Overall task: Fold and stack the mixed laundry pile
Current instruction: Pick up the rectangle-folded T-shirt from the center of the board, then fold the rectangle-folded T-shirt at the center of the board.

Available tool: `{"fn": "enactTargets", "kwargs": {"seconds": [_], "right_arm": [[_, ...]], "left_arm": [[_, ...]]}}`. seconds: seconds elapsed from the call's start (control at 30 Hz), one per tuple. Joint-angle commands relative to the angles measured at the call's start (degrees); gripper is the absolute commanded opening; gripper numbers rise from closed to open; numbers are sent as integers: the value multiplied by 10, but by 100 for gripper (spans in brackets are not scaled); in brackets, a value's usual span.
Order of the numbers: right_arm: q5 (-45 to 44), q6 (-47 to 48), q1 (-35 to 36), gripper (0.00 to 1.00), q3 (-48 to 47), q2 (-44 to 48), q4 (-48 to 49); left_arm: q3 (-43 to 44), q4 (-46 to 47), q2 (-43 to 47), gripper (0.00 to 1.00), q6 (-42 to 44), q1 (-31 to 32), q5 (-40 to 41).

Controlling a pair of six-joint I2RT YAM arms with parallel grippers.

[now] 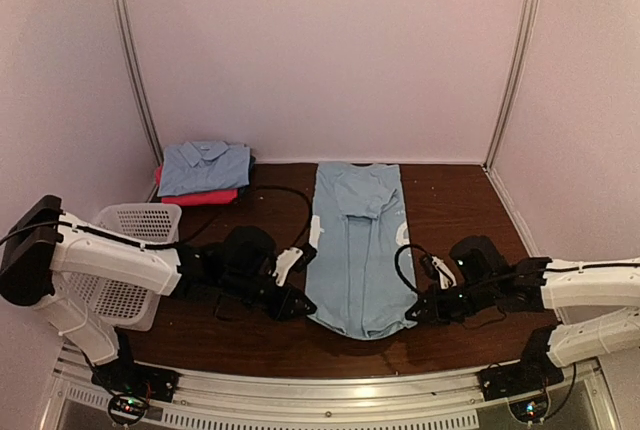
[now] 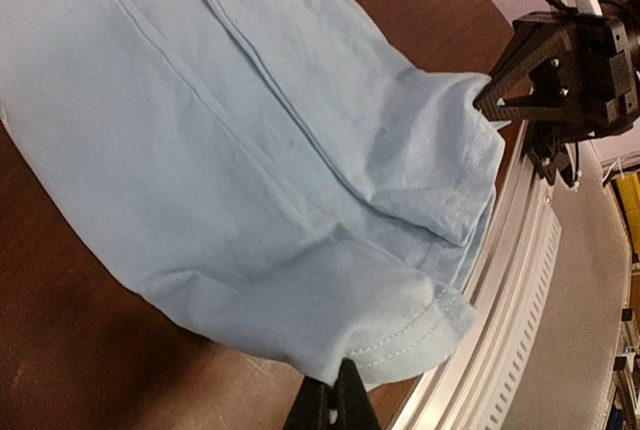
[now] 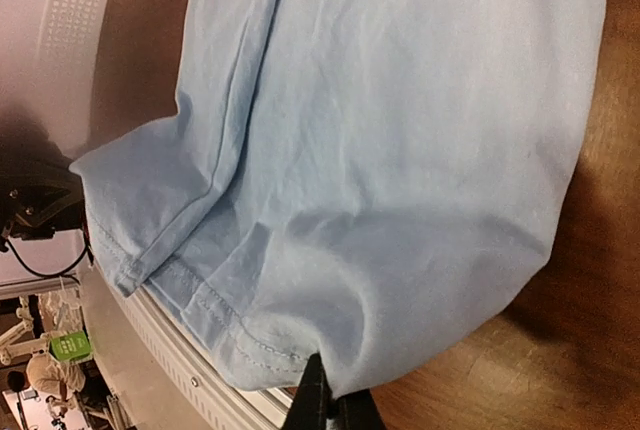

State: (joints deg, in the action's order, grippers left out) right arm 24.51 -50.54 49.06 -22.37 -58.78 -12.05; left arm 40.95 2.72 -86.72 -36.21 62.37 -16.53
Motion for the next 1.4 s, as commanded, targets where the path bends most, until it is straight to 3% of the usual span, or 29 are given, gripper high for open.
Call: {"fn": "enactTargets", "kwargs": {"seconds": [0.0,0.3,0.5,0.87,1.27,1.37], "right_arm": [[-37,73,-54,0,-65,-33,-14],[-5,209,-204,0,-201,-183,15],[4,256,-256,0,-321,-328,52],[50,275,-309,0,-465,-516,92],[63,288,-328,0,-495,-581,92],[63,292,-331,18,-496,-572,78]], "left_arm": [[61,6,-25,0,44,-43,2],[170,26,-124,0,83,-150,21],[295,2,-225,0,126,-199,25],[459,1,-374,0,136,-247,8],[493,-4,-434,0,132,-270,7],[505,-22,-434,3,136,-273,1]]}}
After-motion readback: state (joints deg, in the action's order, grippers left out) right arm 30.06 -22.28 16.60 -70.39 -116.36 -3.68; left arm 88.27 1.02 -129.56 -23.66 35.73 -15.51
